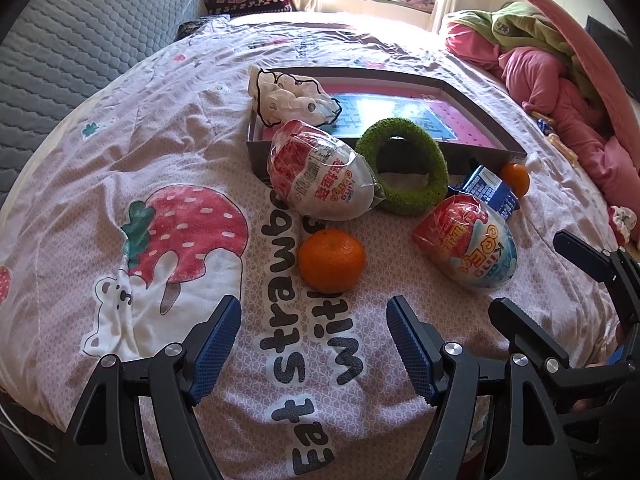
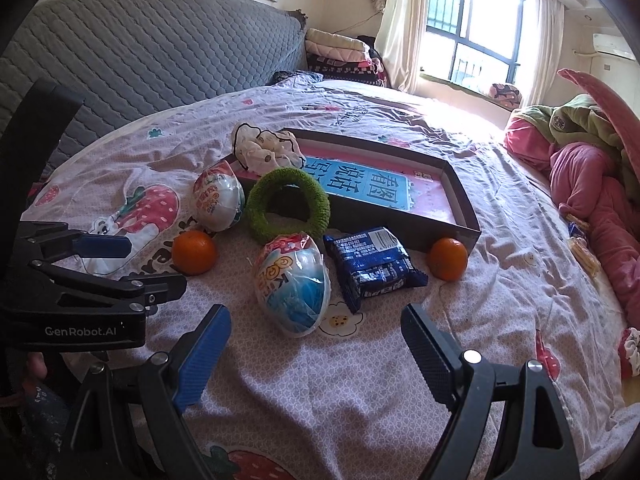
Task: Organize objects
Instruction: 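Withdraw both tools from the tray back toward the remaining items, then grasp the tangerine with left tool while right tool grasps the blue Kinder egg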
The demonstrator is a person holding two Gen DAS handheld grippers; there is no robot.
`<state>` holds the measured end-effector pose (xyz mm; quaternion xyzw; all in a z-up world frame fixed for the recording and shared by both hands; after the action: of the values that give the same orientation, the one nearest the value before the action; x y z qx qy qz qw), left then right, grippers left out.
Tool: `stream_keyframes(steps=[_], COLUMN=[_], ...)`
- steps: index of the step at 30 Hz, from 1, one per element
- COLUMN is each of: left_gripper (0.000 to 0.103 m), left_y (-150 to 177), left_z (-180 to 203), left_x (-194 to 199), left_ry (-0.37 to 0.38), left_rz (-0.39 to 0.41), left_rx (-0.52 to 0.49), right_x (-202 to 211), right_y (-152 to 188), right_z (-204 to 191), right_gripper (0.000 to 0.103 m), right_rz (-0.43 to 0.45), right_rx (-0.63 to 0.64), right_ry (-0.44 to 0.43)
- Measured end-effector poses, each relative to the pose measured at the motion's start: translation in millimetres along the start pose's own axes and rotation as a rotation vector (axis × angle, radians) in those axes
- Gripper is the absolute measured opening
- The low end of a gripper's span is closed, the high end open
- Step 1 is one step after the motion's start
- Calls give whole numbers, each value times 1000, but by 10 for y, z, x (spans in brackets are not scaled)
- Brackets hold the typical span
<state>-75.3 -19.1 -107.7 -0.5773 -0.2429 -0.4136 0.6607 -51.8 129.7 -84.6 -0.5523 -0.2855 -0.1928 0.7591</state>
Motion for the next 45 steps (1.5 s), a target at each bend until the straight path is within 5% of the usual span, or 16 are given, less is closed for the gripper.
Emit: stream_keyframes(steps=[25, 29, 45], left_gripper=[76, 66, 57], left_y=[-170, -181, -216], left_z=[-92, -95, -62], left_x=[-233, -267, -377], left_ry=[27, 43, 78], left_rz=[27, 33, 27], left_rx=[18, 18, 16], right_x=[-243, -281, -469], right_y=[-65, -72, -80], right_z=[-130, -204, -399], right_gripper=[86, 86, 53], right_rz=[4, 9, 10], right_rx=[82, 110, 207], right_ry=[47, 57, 93])
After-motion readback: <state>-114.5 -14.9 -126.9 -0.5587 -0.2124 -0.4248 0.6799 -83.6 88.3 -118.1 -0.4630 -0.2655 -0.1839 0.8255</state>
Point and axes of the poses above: each gripper's, at about its wrist camera, not at the fingertips, and x roughly against the way its jaws point, z to its right, y to its underside, the point moved 8 cm from there along -x, roughly the way its jaws point, and after that the axes turned 11 degrees about y, right-handed, at the moved point
